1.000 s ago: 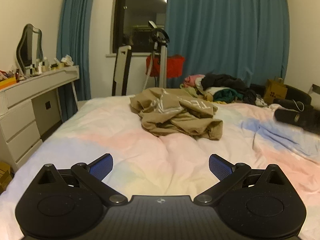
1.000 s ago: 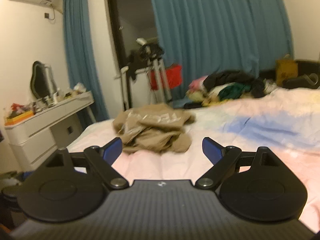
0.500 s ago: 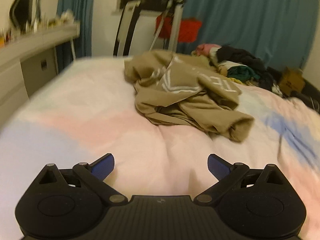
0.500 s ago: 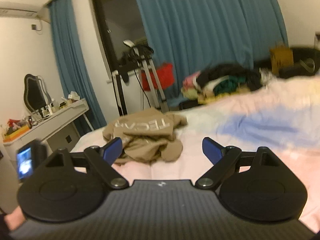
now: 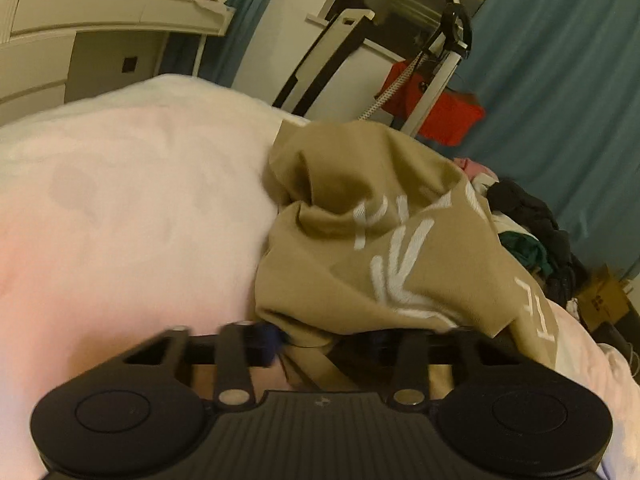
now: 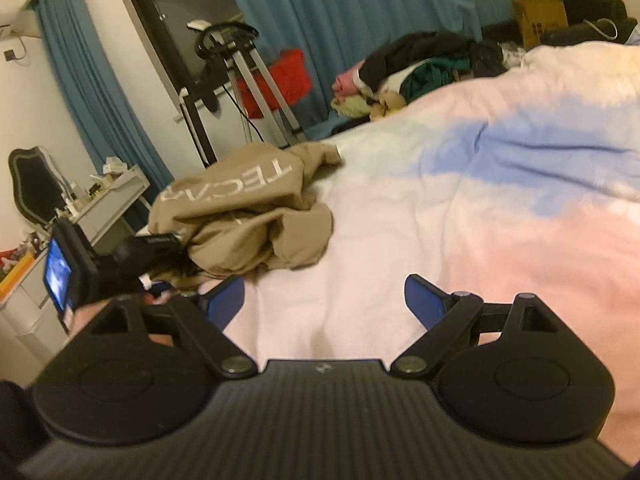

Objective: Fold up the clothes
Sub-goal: 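Reach the left gripper into the beige T-shirt and close on its fabric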

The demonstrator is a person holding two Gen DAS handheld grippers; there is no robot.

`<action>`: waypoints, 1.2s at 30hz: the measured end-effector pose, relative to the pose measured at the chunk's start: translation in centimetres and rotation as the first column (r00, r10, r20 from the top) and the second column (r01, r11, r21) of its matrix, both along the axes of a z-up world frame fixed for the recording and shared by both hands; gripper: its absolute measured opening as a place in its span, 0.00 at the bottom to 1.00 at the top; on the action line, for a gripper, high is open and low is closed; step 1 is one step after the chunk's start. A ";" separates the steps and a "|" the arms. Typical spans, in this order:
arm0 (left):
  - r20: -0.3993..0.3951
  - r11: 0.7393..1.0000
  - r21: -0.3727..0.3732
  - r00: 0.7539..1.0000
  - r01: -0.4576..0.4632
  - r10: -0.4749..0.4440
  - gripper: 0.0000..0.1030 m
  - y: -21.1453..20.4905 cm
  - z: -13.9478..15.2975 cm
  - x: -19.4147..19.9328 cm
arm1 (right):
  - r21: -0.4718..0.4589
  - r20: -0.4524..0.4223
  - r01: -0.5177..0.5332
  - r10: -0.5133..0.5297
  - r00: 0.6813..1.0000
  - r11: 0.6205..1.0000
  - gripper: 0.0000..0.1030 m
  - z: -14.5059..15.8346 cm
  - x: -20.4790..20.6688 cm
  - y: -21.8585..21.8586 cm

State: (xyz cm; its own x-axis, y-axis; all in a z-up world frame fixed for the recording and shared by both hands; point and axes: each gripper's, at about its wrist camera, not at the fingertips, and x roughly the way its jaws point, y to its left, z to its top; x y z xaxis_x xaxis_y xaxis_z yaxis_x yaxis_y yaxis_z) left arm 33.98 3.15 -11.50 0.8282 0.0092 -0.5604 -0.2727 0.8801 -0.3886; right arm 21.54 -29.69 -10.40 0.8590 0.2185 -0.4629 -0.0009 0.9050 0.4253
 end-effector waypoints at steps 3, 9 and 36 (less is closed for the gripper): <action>0.047 0.995 0.102 0.999 0.016 -0.021 0.09 -1.4 2.1 -1.1 | 0.003 0.007 0.001 -0.001 1.000 1.000 0.86 -0.4 0.4 0.1; 0.120 0.979 0.189 0.987 0.080 -0.104 0.06 -4.4 7.7 -6.9 | -0.010 0.020 -0.012 0.012 1.000 1.000 0.86 -0.4 -0.6 0.6; 0.160 0.968 0.185 0.966 0.171 -0.201 0.06 2.3 13.6 -29.0 | -0.141 0.058 -0.174 0.183 0.981 0.975 0.86 3.3 -9.2 4.0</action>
State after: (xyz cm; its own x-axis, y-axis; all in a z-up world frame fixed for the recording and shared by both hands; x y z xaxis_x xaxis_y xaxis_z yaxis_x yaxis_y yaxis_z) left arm 4.94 5.48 2.12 0.9097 -0.0730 -0.4087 -0.0384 0.9654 -0.2579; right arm 12.37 -25.71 -7.07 0.8431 0.3107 -0.4390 -0.1929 0.9366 0.2926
